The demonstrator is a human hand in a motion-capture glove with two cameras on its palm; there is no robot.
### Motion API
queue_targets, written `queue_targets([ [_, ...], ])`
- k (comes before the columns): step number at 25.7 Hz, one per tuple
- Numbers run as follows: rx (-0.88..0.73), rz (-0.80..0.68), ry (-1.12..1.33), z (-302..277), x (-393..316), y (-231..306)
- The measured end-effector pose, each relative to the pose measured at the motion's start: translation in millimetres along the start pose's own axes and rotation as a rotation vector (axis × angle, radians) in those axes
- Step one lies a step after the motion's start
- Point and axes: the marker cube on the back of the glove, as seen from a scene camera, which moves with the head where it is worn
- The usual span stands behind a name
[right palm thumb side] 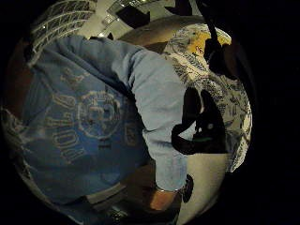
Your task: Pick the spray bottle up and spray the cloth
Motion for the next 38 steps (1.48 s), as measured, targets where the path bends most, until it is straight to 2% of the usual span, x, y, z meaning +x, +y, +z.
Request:
queue_targets([
  [9,0.002,0.007,0.018,4.8,-2.4,11.9],
  [20,0.007,0.137,-0.022,15.6,23.7,27.1],
  [26,0.138,0.393,-0.086,1.9,59.9,44.6],
  [32,0.368,0.685,-0.338,-21.1,116.7,81.6],
  [38,0.535,0.833,-0.505,-28.1,153.1,106.7],
])
